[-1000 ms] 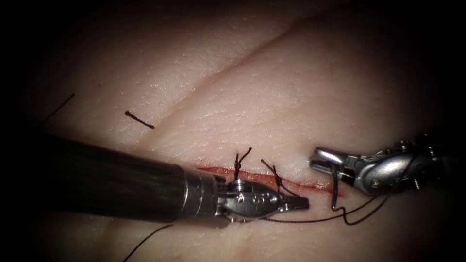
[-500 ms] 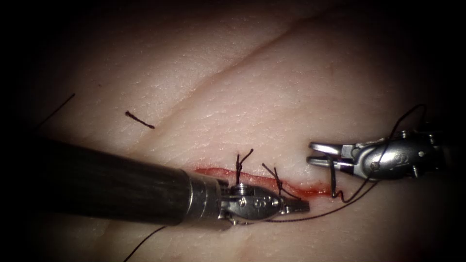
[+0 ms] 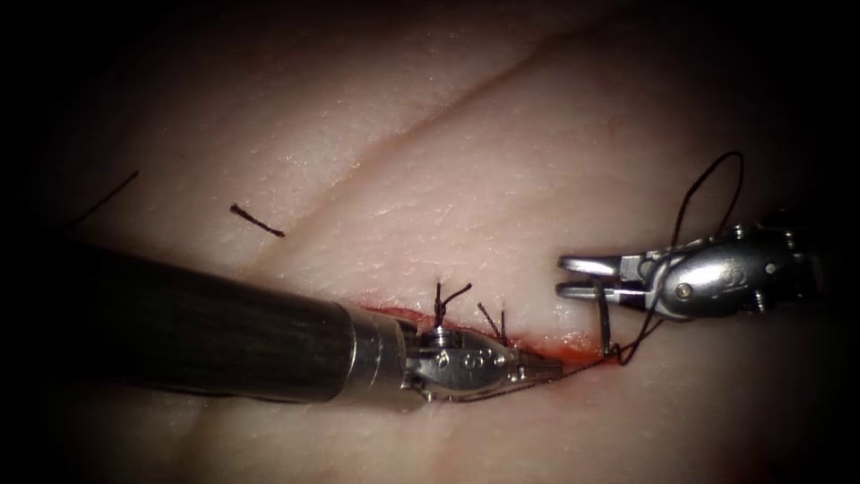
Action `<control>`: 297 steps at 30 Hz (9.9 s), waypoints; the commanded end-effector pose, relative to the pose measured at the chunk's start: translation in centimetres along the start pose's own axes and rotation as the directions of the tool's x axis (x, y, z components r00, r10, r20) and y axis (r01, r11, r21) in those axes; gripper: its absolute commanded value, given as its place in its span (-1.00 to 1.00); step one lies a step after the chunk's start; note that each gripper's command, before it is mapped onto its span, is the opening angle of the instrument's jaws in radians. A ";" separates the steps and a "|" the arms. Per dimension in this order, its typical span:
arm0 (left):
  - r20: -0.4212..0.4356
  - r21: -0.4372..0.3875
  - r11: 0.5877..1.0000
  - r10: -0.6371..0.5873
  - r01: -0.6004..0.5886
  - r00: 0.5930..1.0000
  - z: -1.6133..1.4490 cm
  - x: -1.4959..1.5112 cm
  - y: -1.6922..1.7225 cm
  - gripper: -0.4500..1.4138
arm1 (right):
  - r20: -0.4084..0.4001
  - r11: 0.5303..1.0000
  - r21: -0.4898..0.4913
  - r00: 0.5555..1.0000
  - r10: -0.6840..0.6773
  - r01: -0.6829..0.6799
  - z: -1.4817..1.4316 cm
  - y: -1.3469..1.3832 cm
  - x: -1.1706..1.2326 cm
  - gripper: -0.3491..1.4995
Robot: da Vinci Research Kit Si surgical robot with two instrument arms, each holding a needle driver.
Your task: Wound Closure
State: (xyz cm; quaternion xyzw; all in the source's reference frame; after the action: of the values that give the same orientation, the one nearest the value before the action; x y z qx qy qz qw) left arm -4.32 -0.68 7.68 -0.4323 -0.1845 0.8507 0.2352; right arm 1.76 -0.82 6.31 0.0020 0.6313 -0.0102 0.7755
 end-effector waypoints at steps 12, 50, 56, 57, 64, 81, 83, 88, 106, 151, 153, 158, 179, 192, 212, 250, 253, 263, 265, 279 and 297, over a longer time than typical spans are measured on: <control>0.011 0.005 1.000 -0.005 0.005 1.000 0.02 0.01 0.20 -0.69 | 0.001 0.996 -0.018 0.996 0.091 -0.091 0.13 0.25 -0.02 -1.00; 0.019 0.022 1.000 -0.006 0.006 1.000 -0.05 -0.04 0.51 -0.64 | 0.101 0.656 0.002 0.653 0.750 -0.754 0.25 0.75 -0.52 -1.00; 0.019 0.021 1.000 -0.006 0.005 1.000 -0.05 -0.04 0.51 -0.64 | 0.109 0.577 0.007 0.574 0.811 -0.817 0.25 0.76 -0.58 -1.00; 0.019 0.021 1.000 -0.006 0.005 1.000 -0.05 -0.04 0.51 -0.64 | 0.110 0.573 0.008 0.570 0.814 -0.820 0.25 0.75 -0.58 -1.00; 0.019 0.021 1.000 -0.005 0.005 1.000 -0.05 -0.05 0.49 -0.64 | 0.126 0.507 0.025 0.505 0.854 -0.862 0.28 0.57 -0.55 -1.00; 0.019 0.022 1.000 -0.006 0.006 1.000 -0.03 -0.04 0.47 -0.64 | 0.140 0.334 0.099 0.345 0.928 -0.938 0.35 0.52 -0.53 -1.00; 0.019 0.022 1.000 -0.006 0.006 1.000 -0.03 -0.04 0.47 -0.64 | 0.142 0.318 0.106 0.331 0.933 -0.942 0.36 0.51 -0.52 -1.00; 0.019 0.023 1.000 -0.013 0.013 1.000 -0.01 -0.03 0.47 -0.64 | 0.154 0.260 0.142 0.280 0.947 -0.955 0.38 0.42 -0.51 -1.00; 0.019 0.022 1.000 -0.014 0.014 1.000 -0.03 -0.02 0.46 -0.66 | 0.189 0.127 0.175 0.160 0.969 -0.976 0.44 0.07 -0.40 -1.00; 0.019 0.023 1.000 -0.012 0.011 1.000 -0.04 0.01 0.47 -0.68 | 0.103 0.707 -0.105 0.700 0.707 -0.699 0.29 0.44 -0.24 0.82; 0.019 0.023 1.000 -0.012 0.011 1.000 -0.04 0.01 0.48 -0.68 | 0.134 0.723 -0.121 0.711 0.691 -0.680 0.29 0.43 -0.24 0.78; 0.019 0.022 1.000 -0.012 0.011 1.000 -0.05 0.01 0.48 -0.68 | 0.189 0.742 -0.166 0.717 0.670 -0.650 0.32 0.35 -0.27 0.76; 0.019 0.024 1.000 -0.008 0.007 1.000 -0.03 0.04 0.48 -0.68 | 0.146 0.428 -0.067 0.415 0.898 -0.901 0.37 0.13 -0.30 -1.00; 0.019 0.022 1.000 -0.003 0.003 1.000 -0.05 0.06 0.48 -0.68 | 0.189 0.280 -0.033 0.270 0.944 -0.959 0.27 -0.43 -0.19 -1.00; -0.024 0.016 0.979 0.206 -0.205 0.978 -0.25 0.20 0.77 -0.57 | 0.045 0.230 0.127 0.237 0.971 -0.965 0.06 -0.07 -0.21 0.76; -0.080 0.192 0.758 0.646 -0.624 0.759 -0.06 0.59 0.70 -0.13 | 0.003 0.350 0.164 0.355 0.935 -0.922 -0.31 0.05 -0.43 0.33; -0.109 0.180 0.763 0.643 -0.621 0.758 -0.03 0.60 0.65 -0.73 | 0.001 0.351 0.165 0.356 0.934 -0.922 -0.32 0.03 -0.43 0.29; -0.344 -0.066 0.929 0.321 -0.364 0.882 -0.18 0.80 0.57 -1.00 | -0.021 0.351 0.156 0.352 0.936 -0.923 -0.46 -0.02 -0.42 0.13; -0.369 -0.132 0.944 0.236 -0.302 0.899 -0.25 0.85 0.61 -1.00 | -0.025 0.351 0.156 0.351 0.936 -0.923 -0.50 -0.02 -0.43 0.11; -0.343 -0.406 0.913 -0.111 -0.041 0.933 -0.59 1.29 1.12 -1.00 | -0.023 0.327 0.171 0.328 0.945 -0.930 -0.54 -0.17 -0.42 0.00; -0.437 -0.362 0.916 -0.002 -0.174 0.900 -1.65 1.70 2.14 -1.00 | 0.001 0.798 0.121 0.803 0.595 -0.591 -0.83 -0.50 -0.07 -0.96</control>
State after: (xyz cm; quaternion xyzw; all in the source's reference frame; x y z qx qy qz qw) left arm -4.26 -1.32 4.40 -0.6555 -0.2454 0.7027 0.1281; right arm 0.90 -1.28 6.13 0.2211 0.6094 0.1960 0.7357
